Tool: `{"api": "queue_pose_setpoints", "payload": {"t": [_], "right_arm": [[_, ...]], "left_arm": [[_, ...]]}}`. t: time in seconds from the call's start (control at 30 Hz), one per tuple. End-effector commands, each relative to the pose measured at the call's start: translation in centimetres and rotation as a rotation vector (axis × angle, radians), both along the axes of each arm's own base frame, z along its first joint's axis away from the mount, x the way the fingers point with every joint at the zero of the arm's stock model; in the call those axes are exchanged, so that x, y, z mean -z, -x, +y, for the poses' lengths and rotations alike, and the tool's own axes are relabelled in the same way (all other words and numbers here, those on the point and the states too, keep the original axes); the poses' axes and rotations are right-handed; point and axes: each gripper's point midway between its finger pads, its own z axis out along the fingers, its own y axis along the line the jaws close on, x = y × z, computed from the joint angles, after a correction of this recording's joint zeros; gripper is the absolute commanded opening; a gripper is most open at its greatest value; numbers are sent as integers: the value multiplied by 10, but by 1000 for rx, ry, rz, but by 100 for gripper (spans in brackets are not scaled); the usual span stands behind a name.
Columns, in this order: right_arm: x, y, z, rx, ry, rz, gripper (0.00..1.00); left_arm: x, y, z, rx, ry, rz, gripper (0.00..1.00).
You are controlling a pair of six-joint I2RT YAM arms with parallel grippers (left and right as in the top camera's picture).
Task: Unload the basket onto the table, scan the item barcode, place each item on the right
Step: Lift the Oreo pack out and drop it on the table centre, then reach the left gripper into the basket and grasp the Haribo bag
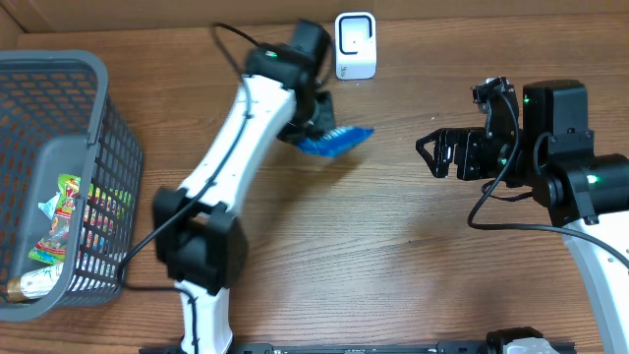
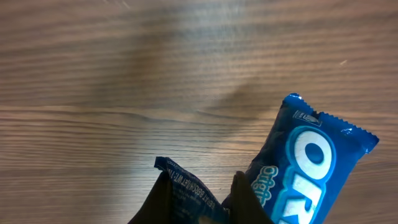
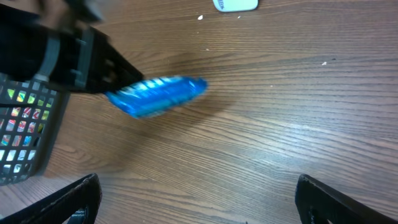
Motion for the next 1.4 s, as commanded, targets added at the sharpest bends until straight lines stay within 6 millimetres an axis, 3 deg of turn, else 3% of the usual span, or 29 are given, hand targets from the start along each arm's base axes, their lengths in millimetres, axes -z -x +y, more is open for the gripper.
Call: {"api": "queue_pose_setpoints", "payload": {"t": [0.0,0.03,0.13,0.23,0.37,0.47,0.53,0.63,0.8,0.9,0.97,1.0,1.1,1.17,1.23,1.37], "right_arm": [[-10,-4,0,-7,16,-41,100],[-10,-4,-1,-6,18,-41,100],[-10,-4,-1,-6,17,-43,100],[-11,-5,-1,-6,16,-48,100],[-11,-5,0,-6,16,-49,100],[-11,-5,-1,-6,16,-47,100],[-11,-5,0,-6,15,-47,100],[-11,-5,0,-6,15,-47,100],[-10,-4,-1,-6,16,-42,100],[-9,-2,-1,-6,17,-32,100],[-8,-1,-1,-7,18,-27,100],[-7,-1,-1,-6,19,-24,100],[-6,0,-1,-6,20,-17,100],[-5,2,-1,-6,20,-11,100],[-5,2,-2,-7,21,-5,100],[-5,3,-2,-7,21,-5,100]], "left_arm": [[5,-1,-2,-24,-12,5,27],[6,0,-2,-16,-14,7,46],[-2,1,-1,12,-13,-4,81],[-24,3,1,37,-12,-30,89],[-96,0,20,20,-17,-165,89],[-161,0,50,-35,-2,-306,89],[-199,5,78,-85,3,-393,89],[-244,24,141,-230,-51,-488,89],[-272,72,255,-481,-167,-522,88],[-274,105,319,-686,-225,-510,88],[-269,124,352,-798,-246,-482,88],[-262,137,374,-873,-254,-450,88],[-234,167,413,-1028,-274,-332,94],[-210,184,432,-1124,-284,-241,100],[-180,193,445,-1173,-270,-154,100],[-128,191,462,-1199,-240,-79,100]]}}
